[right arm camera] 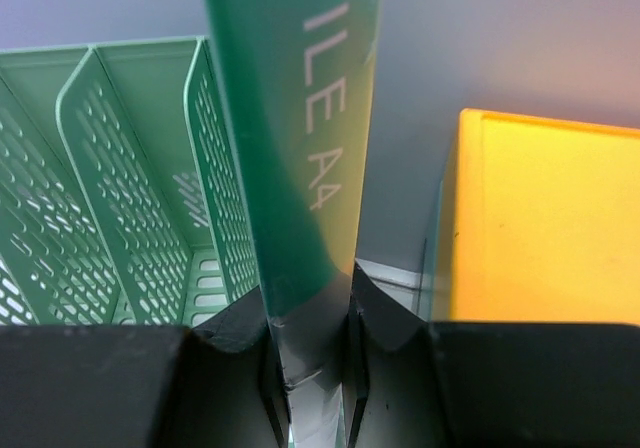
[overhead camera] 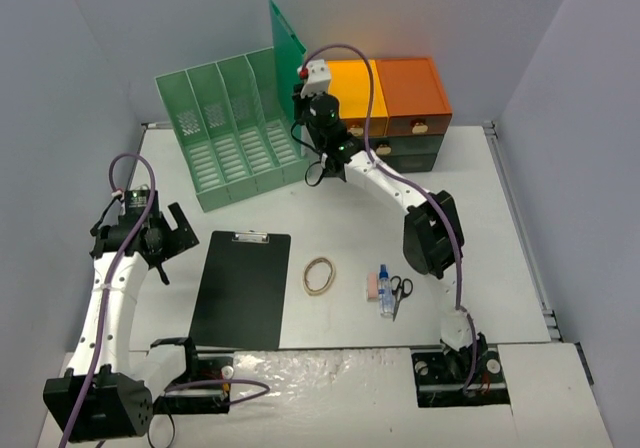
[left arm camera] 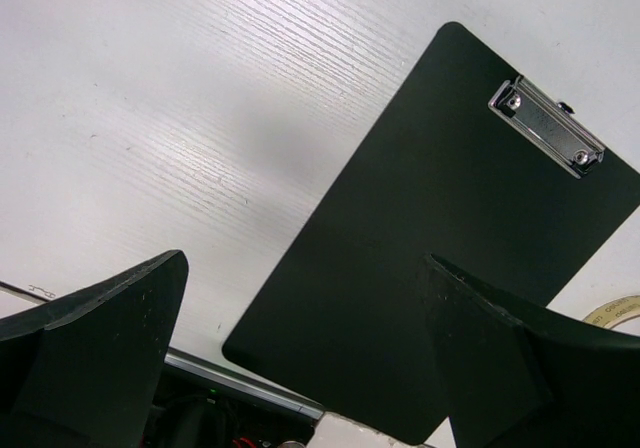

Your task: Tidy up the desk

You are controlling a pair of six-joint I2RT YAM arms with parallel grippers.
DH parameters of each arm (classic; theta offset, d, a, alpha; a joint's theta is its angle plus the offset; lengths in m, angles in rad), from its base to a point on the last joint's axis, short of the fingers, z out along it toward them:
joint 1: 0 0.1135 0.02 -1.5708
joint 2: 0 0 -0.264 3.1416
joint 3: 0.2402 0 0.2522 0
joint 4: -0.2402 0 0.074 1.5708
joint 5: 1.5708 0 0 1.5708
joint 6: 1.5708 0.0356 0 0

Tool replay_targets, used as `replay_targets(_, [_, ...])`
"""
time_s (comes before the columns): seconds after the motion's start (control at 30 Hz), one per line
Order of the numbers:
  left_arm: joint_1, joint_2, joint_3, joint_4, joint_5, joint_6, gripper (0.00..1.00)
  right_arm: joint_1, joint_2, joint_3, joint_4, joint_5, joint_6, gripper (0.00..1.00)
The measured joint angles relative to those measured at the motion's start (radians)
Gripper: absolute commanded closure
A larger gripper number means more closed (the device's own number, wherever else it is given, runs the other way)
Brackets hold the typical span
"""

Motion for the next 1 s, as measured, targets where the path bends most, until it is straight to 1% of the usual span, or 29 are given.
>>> replay_targets(0.13, [0.000, 0.011, 0.000, 0.000, 0.000, 0.000, 0.03, -0.001, 0.058, -0.020, 0.083, -0.024, 0.020, 1.00])
replay_targets(0.27, [0.000, 0.016, 0.000, 0.001, -0.002, 0.000, 0.03, 0.002, 0.079, -0.022, 0.137, -0.043, 0.038, 1.00])
replay_targets(0.7, [0.000, 0.015, -0.002, 0.011, -0.001, 0.000, 0.03, 0.024, 0.152, -0.022, 0.186, -0.054, 0.039, 1.00])
replay_targets(0.73, [0.000, 0.015, -0.002, 0.012, 0.000, 0.000, 0.03, 0.025, 0.154, -0.031, 0.193, -0.053, 0.039, 0.94])
replay_targets(0.77, [0.000, 0.016, -0.002, 0.012, 0.000, 0.000, 0.03, 0.025, 0.153, -0.047, 0.204, -0.053, 0.040, 0.82])
replay_targets(0.83, [0.000, 0.016, -0.003, 0.013, 0.003, 0.001, 0.03, 0.026, 0.153, -0.079, 0.213, -0.049, 0.045, 0.47])
replay_targets(0.87, [0.000, 0.016, -0.003, 0.014, 0.004, 0.001, 0.03, 0.026, 0.153, -0.094, 0.200, -0.046, 0.048, 0.38])
replay_targets(0.9, [0.000, 0.016, -0.003, 0.014, 0.004, 0.001, 0.03, 0.026, 0.153, -0.104, 0.186, -0.043, 0.053, 0.24])
replay_targets(0.97, [-0.002, 0.016, -0.003, 0.014, 0.004, 0.001, 0.03, 0.026, 0.153, -0.117, 0.147, -0.033, 0.055, 0.11])
replay_targets(1.0, [-0.004, 0.016, -0.003, 0.015, 0.004, 0.001, 0.03, 0.026, 0.153, -0.119, 0.129, -0.029, 0.057, 0.09])
